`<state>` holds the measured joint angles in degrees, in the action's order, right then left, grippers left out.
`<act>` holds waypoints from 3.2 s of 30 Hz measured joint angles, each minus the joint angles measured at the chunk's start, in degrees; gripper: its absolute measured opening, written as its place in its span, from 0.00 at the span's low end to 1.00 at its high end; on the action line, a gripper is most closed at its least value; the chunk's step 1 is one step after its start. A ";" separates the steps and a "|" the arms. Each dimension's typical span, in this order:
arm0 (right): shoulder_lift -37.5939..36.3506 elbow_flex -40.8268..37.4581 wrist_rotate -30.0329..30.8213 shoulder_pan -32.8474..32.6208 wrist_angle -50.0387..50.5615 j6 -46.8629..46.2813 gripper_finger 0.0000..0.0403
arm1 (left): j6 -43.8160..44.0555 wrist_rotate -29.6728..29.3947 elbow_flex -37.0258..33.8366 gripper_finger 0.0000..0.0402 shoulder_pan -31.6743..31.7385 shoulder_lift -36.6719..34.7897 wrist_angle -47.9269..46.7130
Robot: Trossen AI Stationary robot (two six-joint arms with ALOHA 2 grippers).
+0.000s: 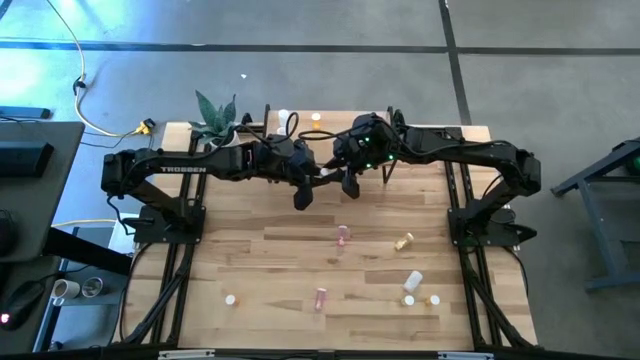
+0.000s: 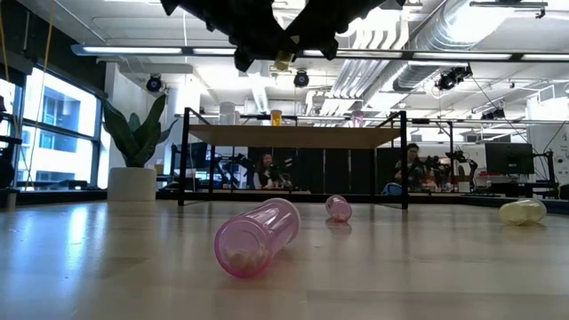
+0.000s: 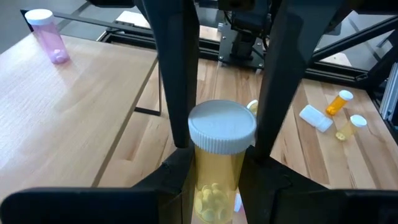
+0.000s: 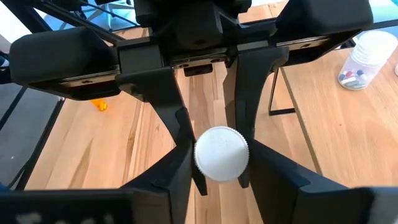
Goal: Pick and place medicine bottles onto shelf by color
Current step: Put the bottom left yellow pill bottle on the shelf
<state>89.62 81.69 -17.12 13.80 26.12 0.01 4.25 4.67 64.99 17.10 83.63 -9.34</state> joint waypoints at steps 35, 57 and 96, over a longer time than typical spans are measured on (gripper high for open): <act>0.04 0.00 0.61 1.37 0.50 -0.04 0.28 | 0.02 -3.31 0.02 0.45 0.20 -0.11 -2.85; -1.97 0.38 1.37 13.25 -0.30 2.04 0.28 | 0.02 -3.41 0.02 0.48 5.50 -0.16 -2.91; 10.93 8.26 7.44 22.97 10.96 15.39 0.28 | -3.39 -6.88 0.02 0.48 14.80 -14.31 -10.19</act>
<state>100.55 89.95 -9.69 36.77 37.07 15.40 0.86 -2.22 65.02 31.90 69.32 -19.53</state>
